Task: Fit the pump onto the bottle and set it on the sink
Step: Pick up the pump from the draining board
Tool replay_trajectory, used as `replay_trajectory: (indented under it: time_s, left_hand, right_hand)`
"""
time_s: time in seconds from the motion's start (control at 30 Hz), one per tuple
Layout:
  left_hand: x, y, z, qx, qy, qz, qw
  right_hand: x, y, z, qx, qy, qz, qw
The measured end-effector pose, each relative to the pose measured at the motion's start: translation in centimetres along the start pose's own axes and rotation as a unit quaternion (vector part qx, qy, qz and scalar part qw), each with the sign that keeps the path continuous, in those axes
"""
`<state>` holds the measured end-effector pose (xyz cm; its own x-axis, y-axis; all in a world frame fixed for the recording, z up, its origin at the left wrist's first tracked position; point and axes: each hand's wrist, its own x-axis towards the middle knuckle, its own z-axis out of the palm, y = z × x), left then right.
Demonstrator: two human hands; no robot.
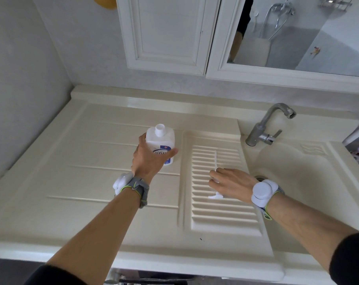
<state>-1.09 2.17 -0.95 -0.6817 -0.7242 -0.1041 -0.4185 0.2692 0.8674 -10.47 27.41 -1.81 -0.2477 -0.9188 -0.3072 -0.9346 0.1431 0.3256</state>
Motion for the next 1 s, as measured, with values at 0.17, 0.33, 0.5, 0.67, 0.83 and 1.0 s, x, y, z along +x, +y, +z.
replay_trajectory:
  time_s: [0.17, 0.33, 0.5, 0.67, 0.83, 1.0]
  left_hand:
    - [0.1, 0.1, -0.1, -0.009, -0.001, 0.003, 1.0]
    - [0.4, -0.1, -0.1, -0.006, -0.001, 0.011, 1.0]
    - [0.6, 0.0, -0.3, -0.003, -0.004, 0.015, 1.0]
    - [0.7, 0.1, -0.4, 0.0, -0.007, 0.019, 1.0]
    - [0.8, 0.1, -0.6, 0.001, -0.01, 0.02, 1.0]
    - [0.8, 0.2, -0.7, 0.002, -0.017, 0.019, 1.0]
  right_hand:
    - [-0.2, 0.3, -1.8, -0.019, 0.066, 0.01, 0.998]
    - [0.7, 1.0, -3.2, 0.002, 0.118, 0.025, 0.993]
    - [1.6, 1.7, -4.3, 0.15, 0.231, 0.07, 0.959]
    - [2.0, 1.9, -5.7, 0.139, 0.224, 0.138, 0.955]
    - [2.2, 2.1, -6.9, 0.157, 0.249, 0.144, 0.945]
    - [2.2, 2.3, -7.9, 0.18, 0.277, 0.139, 0.934]
